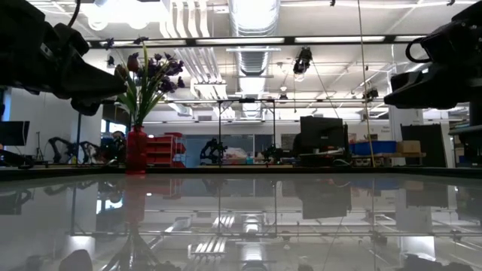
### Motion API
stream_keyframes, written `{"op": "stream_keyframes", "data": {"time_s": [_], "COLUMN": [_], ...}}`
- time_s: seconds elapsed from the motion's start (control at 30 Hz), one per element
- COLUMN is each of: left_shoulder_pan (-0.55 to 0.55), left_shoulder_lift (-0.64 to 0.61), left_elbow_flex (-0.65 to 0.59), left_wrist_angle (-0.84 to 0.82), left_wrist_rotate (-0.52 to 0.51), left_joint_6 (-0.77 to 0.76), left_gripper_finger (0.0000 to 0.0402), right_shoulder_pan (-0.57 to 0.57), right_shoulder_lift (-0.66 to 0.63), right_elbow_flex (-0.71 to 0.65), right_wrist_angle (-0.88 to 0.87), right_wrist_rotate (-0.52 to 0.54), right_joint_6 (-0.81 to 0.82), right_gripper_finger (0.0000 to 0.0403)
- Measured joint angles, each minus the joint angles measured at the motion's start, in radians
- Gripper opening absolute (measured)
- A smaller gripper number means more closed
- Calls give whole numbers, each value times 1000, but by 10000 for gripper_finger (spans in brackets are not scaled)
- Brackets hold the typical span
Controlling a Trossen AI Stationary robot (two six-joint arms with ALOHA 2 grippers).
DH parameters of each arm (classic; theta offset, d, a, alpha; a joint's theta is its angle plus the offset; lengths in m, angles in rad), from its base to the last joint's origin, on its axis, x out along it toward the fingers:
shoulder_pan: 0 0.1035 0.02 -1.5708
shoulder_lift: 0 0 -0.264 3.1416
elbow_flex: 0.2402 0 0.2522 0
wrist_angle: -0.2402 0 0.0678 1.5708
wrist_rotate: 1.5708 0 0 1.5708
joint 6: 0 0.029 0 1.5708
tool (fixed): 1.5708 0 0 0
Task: Sort flowers into vase by color
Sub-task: Return to Home Position
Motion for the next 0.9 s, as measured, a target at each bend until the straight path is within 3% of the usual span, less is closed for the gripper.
{"op": "stream_keyframes", "data": {"time_s": [0.67,0.9], "left_shoulder_pan": [0,0], "left_shoulder_lift": [56,65], "left_elbow_flex": [2,2], "left_wrist_angle": [3,3], "left_wrist_rotate": [3,3], "left_joint_6": [0,0], "left_gripper_finger": [75,75], "right_shoulder_pan": [0,-1], "right_shoulder_lift": [23,-51], "right_elbow_flex": [0,0], "right_wrist_angle": [1,4], "right_wrist_rotate": [1,7], "right_joint_6": [9,9], "right_gripper_finger": [13,13]}}
